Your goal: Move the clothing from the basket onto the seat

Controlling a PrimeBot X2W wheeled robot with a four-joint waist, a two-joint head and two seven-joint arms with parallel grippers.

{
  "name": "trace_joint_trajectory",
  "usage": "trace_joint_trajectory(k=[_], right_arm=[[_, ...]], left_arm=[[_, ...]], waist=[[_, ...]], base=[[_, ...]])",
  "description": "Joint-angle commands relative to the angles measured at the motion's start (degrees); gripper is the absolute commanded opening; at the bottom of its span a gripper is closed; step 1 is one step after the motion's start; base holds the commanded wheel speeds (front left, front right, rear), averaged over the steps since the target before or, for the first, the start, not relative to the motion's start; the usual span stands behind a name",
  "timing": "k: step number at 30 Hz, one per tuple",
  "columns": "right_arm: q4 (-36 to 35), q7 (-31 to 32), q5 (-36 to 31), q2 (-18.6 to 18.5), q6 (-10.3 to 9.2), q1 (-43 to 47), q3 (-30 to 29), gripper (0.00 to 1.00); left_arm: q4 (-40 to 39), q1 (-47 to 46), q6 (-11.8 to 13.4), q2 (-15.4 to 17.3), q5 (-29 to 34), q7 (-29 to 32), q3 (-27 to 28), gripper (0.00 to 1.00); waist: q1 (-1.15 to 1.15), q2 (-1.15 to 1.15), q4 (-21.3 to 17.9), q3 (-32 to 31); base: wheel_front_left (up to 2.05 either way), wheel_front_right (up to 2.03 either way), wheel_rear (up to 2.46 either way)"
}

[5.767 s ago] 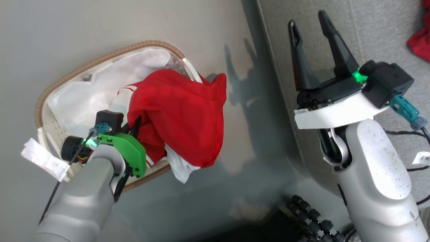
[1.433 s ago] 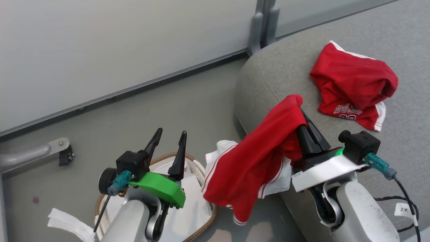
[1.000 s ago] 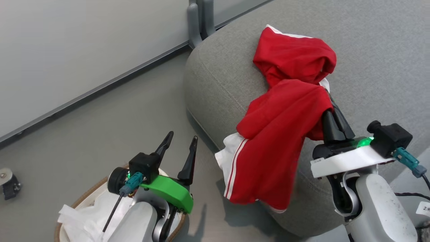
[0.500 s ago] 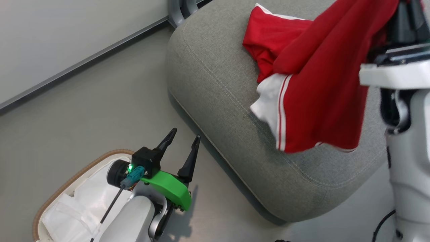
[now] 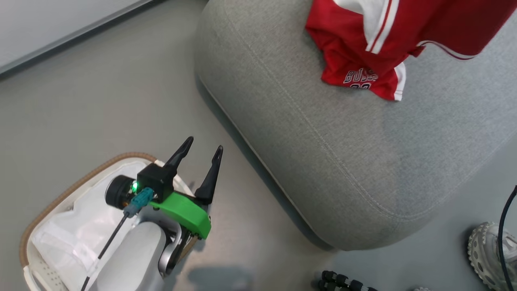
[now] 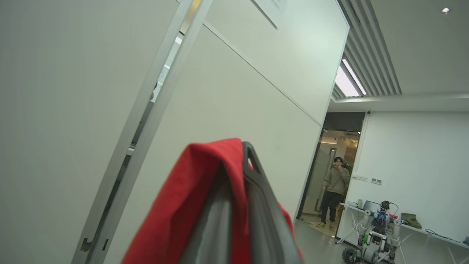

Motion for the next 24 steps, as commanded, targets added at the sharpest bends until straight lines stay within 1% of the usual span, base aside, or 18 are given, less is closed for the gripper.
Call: trace_joint_trajectory(k=[1,4,12,16,21,22,24], right_arm=[[1.41,0.0,-1.12,0.7,-0.07,0.1,-1.28,0.0],[3.56,-0.01,-2.95,1.86,-0.08,2.73,-4.47,0.0],[10.96,-0.02,-7.4,7.22,-0.08,14.6,-10.79,0.0],[14.76,-0.02,-8.66,9.18,-0.08,18.98,-13.37,0.0],[16.49,-0.01,-8.56,10.59,-0.08,23.15,-16.98,0.0],[16.67,-0.01,-8.54,10.78,-0.08,24.03,-17.64,0.09],[16.48,-0.01,-8.56,11.19,-0.08,25.76,-18.24,0.43]], left_arm=[[-0.62,-1.58,-0.23,0.97,0.36,-0.02,-0.38,1.0],[-1.24,-3.02,-0.23,1.72,-0.03,-0.02,-1.17,1.0],[-2.54,-5.53,-0.23,3.24,-0.7,-0.02,-2.48,1.0],[-2.71,-5.58,-0.23,3.64,-0.88,-0.02,-2.67,1.0],[-2.6,-4.99,-0.23,3.47,-1.16,-0.02,-2.6,1.0],[-2.49,-4.83,-0.23,3.28,-1.22,-0.02,-2.67,1.0],[-2.31,-4.51,-0.23,2.92,-1.38,-0.02,-2.74,1.0]], waist=[[0.0,0.0,2.62,3.43],[0.0,0.0,4.37,5.5],[0.0,0.0,7.79,9.43],[0.0,0.0,8.34,10.07],[0.0,0.0,7.95,9.25],[0.0,0.0,7.81,8.84],[0.0,0.0,7.51,7.89]], base=[[0.0,0.0,0.0],[0.0,0.0,0.0],[0.0,0.0,0.0],[0.0,0.0,0.0],[0.0,0.0,0.0],[0.0,0.0,0.0],[0.0,0.0,0.0]])
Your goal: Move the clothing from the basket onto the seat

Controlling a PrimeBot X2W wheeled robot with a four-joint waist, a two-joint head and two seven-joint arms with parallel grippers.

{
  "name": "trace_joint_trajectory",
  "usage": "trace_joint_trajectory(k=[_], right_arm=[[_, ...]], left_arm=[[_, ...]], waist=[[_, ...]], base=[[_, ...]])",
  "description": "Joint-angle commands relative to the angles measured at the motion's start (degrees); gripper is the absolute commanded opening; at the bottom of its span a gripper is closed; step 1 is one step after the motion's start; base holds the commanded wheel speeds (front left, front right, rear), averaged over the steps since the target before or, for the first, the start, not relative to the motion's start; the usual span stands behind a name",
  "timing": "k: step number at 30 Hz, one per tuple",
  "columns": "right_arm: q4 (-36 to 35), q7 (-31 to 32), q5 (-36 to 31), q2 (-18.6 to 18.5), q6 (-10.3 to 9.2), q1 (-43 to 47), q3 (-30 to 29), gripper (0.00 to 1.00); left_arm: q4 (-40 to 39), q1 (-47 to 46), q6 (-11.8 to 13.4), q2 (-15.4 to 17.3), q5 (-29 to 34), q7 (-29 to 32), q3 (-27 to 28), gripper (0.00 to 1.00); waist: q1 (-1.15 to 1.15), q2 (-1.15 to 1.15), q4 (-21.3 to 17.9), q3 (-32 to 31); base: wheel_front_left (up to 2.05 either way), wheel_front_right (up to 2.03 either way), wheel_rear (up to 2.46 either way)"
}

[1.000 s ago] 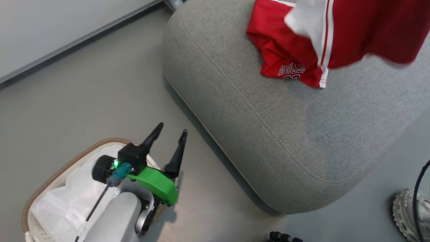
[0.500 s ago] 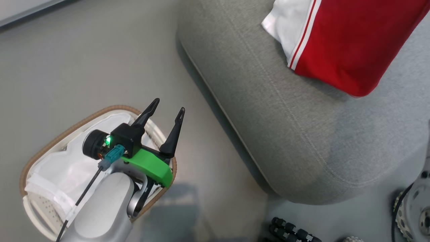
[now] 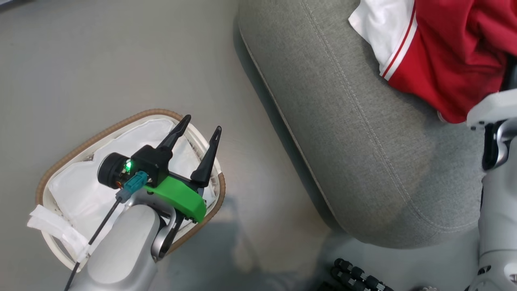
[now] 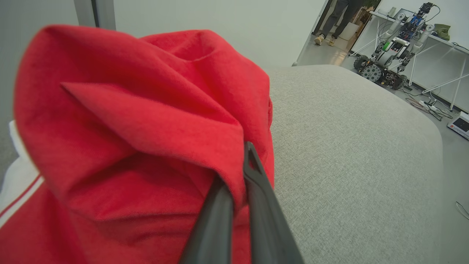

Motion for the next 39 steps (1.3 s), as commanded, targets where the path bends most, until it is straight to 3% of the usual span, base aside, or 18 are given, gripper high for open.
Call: trace_joint_trajectory(k=[1,2,11,21,28,39], right_arm=[[-0.37,-0.01,0.34,0.2,-0.08,1.88,-0.57,0.58],[-0.63,-0.01,0.59,0.25,-0.08,2.82,-0.87,1.0],[-3.17,-0.01,3.44,0.67,-0.08,10.09,-0.54,1.0],[-8.93,-0.01,8.15,1.02,-0.08,16.42,7.14,1.0],[-12.92,-0.01,12.13,1.25,-0.07,18.76,15.31,1.0],[-15.6,0.0,19.34,1.17,-0.08,20.32,25.49,1.0]], left_arm=[[0.18,0.37,-0.23,-0.27,-0.47,-0.02,-0.01,1.0],[0.32,0.71,-0.23,-0.55,-0.54,-0.02,0.06,1.0],[1.54,3.58,-0.23,-3.04,-0.35,-0.02,1.7,1.0],[2.48,7.68,-0.23,-5.74,0.81,-0.02,4.36,1.0],[3.27,10.2,-0.21,-7.16,2.61,-0.01,8.25,1.0],[3.31,14.65,1.86,-8.8,7.65,-0.01,20.64,1.0]], waist=[[-0.01,0.0,-0.66,-1.54],[-0.01,0.0,-0.82,-2.27],[-0.01,0.0,-1.96,-8.65],[-0.01,0.0,-0.71,-14.67],[-0.01,0.0,2.34,-17.65],[-0.01,0.0,9.98,-19.81]], base=[[0.0,0.0,0.0],[0.0,0.0,0.0],[0.0,0.0,0.0],[0.0,0.0,0.0],[0.0,0.0,0.0],[0.0,0.0,0.0]])
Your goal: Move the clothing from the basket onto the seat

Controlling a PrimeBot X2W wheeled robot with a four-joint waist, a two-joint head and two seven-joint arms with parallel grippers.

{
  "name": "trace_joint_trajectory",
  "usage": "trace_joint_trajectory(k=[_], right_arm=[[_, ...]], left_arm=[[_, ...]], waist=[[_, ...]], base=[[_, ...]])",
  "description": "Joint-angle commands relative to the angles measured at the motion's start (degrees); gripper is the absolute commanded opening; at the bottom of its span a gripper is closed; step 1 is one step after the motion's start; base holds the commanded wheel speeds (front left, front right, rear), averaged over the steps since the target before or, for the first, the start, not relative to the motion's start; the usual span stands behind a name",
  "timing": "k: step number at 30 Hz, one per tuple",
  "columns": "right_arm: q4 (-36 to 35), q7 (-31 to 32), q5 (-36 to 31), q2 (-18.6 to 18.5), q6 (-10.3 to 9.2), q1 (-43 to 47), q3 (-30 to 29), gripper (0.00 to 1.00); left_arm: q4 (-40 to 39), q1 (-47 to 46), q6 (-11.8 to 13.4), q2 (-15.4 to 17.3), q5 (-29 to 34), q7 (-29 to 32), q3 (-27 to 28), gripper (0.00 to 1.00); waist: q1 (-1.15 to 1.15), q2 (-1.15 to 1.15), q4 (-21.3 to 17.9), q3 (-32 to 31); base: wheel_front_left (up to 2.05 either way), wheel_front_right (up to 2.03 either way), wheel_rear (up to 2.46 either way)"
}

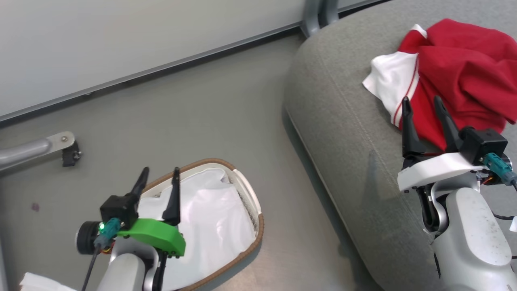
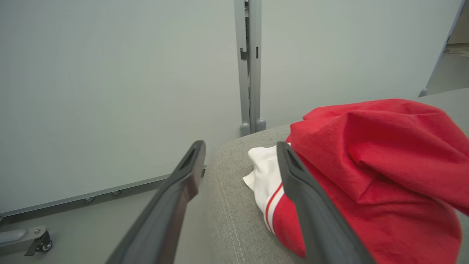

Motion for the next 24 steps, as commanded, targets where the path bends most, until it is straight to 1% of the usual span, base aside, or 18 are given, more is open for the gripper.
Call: trace_joint_trajectory(k=[1,8,13,19,24], right_arm=[[-0.3,0.0,0.64,-0.29,-0.08,0.74,0.64,1.0],[-0.13,0.0,1.81,-0.28,-0.07,1.68,3.88,1.0],[0.49,0.0,1.93,-0.27,-0.08,2.9,6.0,1.0],[1.04,0.0,0.61,-0.27,-0.08,4.75,7.59,1.0],[1.61,0.0,-0.48,-0.28,-0.07,6.84,7.66,1.0]], left_arm=[[-0.26,0.99,0.54,-0.19,0.66,-0.01,1.52,1.0],[-0.92,3.23,2.16,-0.72,4.07,0.0,9.42,1.0],[-0.35,4.49,3.39,-1.11,6.68,0.0,13.72,1.0],[-0.78,6.55,3.3,-1.77,9.17,0.0,16.82,1.0],[-1.07,8.47,2.31,-2.25,10.31,0.0,18.23,1.0]], waist=[[0.0,0.0,3.17,-1.31],[0.0,0.0,7.36,-2.2],[0.0,0.0,9.4,-3.17],[0.0,0.0,11.54,-4.55],[0.0,0.0,12.88,-5.82]], base=[[0.0,0.0,0.0],[0.0,0.0,0.0],[0.0,0.0,0.0],[0.0,0.0,0.0],[0.0,0.0,0.0]])
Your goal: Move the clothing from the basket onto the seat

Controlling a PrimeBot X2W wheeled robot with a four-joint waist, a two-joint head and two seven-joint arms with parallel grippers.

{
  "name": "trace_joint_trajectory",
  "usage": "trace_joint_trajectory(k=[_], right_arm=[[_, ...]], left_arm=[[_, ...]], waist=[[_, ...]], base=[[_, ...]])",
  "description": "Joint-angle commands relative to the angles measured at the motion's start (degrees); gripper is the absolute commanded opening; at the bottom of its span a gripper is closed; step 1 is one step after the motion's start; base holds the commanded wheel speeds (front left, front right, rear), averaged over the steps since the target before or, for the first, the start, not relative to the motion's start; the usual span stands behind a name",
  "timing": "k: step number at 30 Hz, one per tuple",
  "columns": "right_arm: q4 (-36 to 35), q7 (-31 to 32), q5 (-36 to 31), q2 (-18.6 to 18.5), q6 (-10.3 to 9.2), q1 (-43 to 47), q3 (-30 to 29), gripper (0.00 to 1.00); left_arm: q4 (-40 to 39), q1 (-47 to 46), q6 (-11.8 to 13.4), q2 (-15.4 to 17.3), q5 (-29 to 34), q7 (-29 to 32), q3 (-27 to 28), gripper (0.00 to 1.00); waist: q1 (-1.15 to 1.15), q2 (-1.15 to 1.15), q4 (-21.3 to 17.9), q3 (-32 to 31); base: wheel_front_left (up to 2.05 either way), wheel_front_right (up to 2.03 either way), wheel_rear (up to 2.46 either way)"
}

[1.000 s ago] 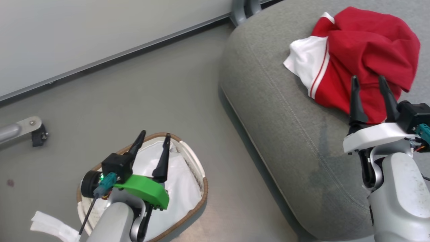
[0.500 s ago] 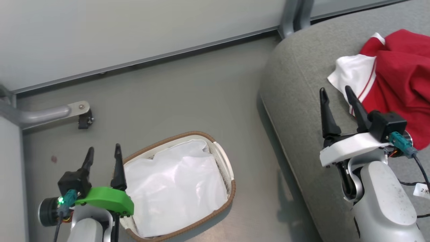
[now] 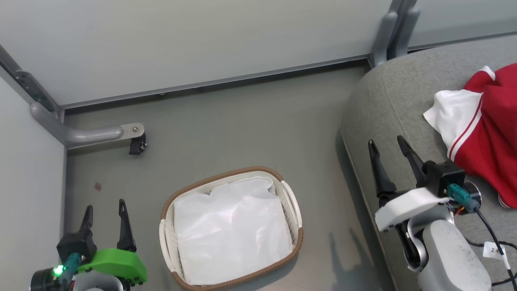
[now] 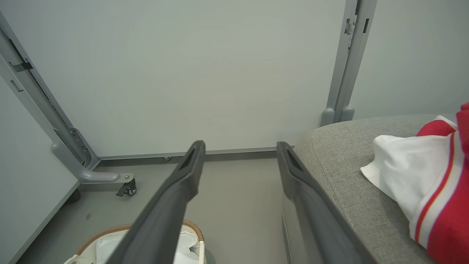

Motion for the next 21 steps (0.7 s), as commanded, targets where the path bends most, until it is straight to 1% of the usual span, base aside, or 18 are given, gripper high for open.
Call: trace_joint_trajectory(k=[1,8,12,13,18,21], right_arm=[[0.38,0.0,-0.29,-0.24,-0.07,1.36,-0.11,1.0],[1.38,0.0,0.41,-0.25,-0.07,4.3,-0.07,1.0],[2.02,0.0,0.72,-0.25,-0.08,5.21,-0.35,1.0],[2.07,0.0,0.54,0.01,0.0,4.66,-0.38,0.0],[4.3,0.08,0.56,0.42,0.0,5.91,-0.34,0.0],[4.17,1.07,3.71,0.41,0.0,6.06,-0.86,0.0]], left_arm=[[-0.4,1.19,-0.53,-0.1,0.48,0.0,0.42,1.0],[-0.18,3.66,-2.44,-0.55,-1.33,0.0,1.26,1.0],[1.38,4.45,-3.22,-0.62,-3.24,0.0,1.46,1.0],[1.42,3.57,-3.0,-0.63,-3.01,0.0,1.32,0.0],[3.85,3.87,-3.03,-1.2,-2.97,0.03,1.1,0.0],[3.88,3.33,-3.08,-1.21,-5.94,1.28,1.59,0.0]], waist=[[0.0,0.0,1.02,-1.18],[0.0,0.0,1.8,-2.87],[0.0,0.0,1.99,-3.5],[0.0,0.0,1.91,-3.43],[0.0,0.0,1.96,-3.54],[0.0,0.0,1.97,-3.65]], base=[[0.0,0.0,0.0],[0.0,0.0,0.0],[0.0,0.0,0.0],[0.0,0.0,0.0],[0.0,0.0,0.0],[0.0,0.0,0.0]])
